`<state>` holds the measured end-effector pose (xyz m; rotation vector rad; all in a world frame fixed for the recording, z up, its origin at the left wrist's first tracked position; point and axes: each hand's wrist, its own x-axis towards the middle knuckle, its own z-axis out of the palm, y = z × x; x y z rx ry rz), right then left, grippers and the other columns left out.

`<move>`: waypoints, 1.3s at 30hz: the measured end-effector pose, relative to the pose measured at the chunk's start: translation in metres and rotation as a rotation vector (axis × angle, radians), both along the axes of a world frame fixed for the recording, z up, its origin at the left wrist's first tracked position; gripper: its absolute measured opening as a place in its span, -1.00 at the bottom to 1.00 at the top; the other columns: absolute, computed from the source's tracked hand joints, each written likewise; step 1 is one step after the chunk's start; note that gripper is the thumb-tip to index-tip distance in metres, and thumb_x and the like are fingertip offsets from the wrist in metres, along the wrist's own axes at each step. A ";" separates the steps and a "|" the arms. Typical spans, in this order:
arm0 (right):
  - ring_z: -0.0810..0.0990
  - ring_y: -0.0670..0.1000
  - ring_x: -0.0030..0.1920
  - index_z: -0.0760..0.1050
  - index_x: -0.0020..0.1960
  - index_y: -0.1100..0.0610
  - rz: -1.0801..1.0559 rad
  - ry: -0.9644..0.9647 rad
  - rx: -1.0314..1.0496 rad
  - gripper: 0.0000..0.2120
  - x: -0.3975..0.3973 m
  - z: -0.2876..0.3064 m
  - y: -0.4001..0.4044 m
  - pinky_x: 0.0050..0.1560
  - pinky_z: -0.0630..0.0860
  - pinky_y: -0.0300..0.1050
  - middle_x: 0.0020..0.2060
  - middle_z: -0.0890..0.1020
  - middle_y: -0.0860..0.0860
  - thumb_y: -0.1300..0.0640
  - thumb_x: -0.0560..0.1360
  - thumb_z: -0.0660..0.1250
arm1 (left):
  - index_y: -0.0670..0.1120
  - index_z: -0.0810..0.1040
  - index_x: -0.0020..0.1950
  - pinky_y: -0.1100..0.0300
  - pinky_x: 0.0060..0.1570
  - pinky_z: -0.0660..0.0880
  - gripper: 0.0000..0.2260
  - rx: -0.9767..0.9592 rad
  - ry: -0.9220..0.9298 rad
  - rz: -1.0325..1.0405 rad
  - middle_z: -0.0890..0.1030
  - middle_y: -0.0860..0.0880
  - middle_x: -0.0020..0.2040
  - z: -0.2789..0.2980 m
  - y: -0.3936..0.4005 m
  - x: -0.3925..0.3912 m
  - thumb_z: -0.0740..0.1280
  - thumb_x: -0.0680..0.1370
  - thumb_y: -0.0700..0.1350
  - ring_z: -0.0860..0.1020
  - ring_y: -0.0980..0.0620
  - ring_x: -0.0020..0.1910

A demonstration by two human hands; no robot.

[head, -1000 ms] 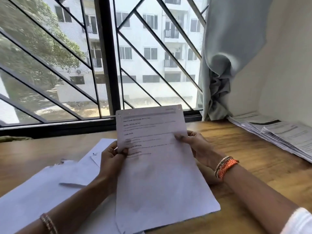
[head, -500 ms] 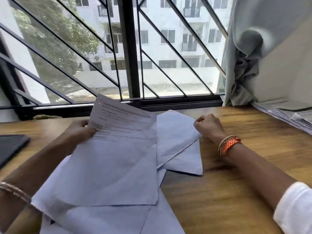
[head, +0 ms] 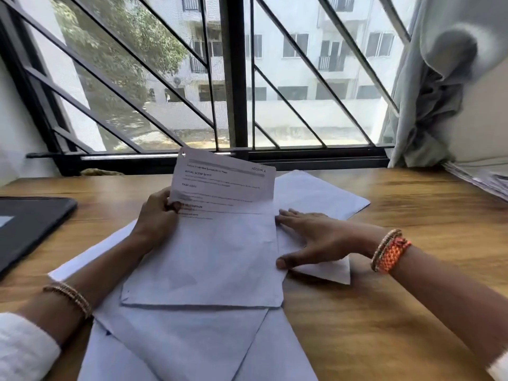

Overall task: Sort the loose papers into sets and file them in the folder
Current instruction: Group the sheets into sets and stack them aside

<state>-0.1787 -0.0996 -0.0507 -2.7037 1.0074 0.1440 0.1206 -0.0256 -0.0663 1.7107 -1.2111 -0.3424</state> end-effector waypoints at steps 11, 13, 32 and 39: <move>0.52 0.09 0.22 0.36 0.40 -0.10 -0.003 -0.042 -0.496 -0.61 -0.017 0.000 0.006 0.06 0.47 -0.04 0.27 0.55 -0.05 -0.04 0.58 0.20 | -0.09 0.59 0.14 0.16 -0.06 0.34 -0.63 0.042 -0.163 0.062 0.58 -0.06 -0.05 -0.001 -0.007 -0.008 0.16 0.48 -0.39 0.50 -0.08 -0.02; 0.34 0.03 0.41 0.28 0.47 -0.09 -0.099 -0.100 -0.219 -0.37 -0.021 0.002 0.004 0.31 0.33 -0.06 0.42 0.39 -0.08 -0.27 0.47 0.28 | -0.10 0.58 0.15 0.15 -0.07 0.34 -0.66 0.033 -0.159 0.027 0.58 -0.06 -0.04 0.000 -0.006 -0.008 0.16 0.49 -0.35 0.50 -0.08 -0.03; 0.61 0.14 -0.09 0.61 -0.09 0.03 -0.332 -0.570 -0.717 -0.84 -0.053 0.089 -0.010 -0.15 0.47 -0.07 -0.23 0.65 -0.11 0.23 0.47 0.29 | -0.17 0.56 0.14 -0.12 0.07 0.48 -0.78 -0.054 0.083 0.208 0.61 -0.24 0.08 -0.003 -0.016 0.007 0.25 0.53 -0.22 0.55 -0.26 0.05; 0.61 -0.16 -0.43 0.63 -0.16 0.07 -0.294 -1.037 -0.388 -0.81 -0.068 0.156 -0.007 -0.40 0.54 -0.26 -0.36 0.64 -0.09 0.33 0.49 0.35 | -0.27 0.56 0.12 0.02 -0.14 0.33 -0.81 -0.185 -0.036 0.275 0.61 -0.30 0.01 -0.011 -0.022 0.007 0.23 0.56 -0.34 0.52 -0.30 -0.05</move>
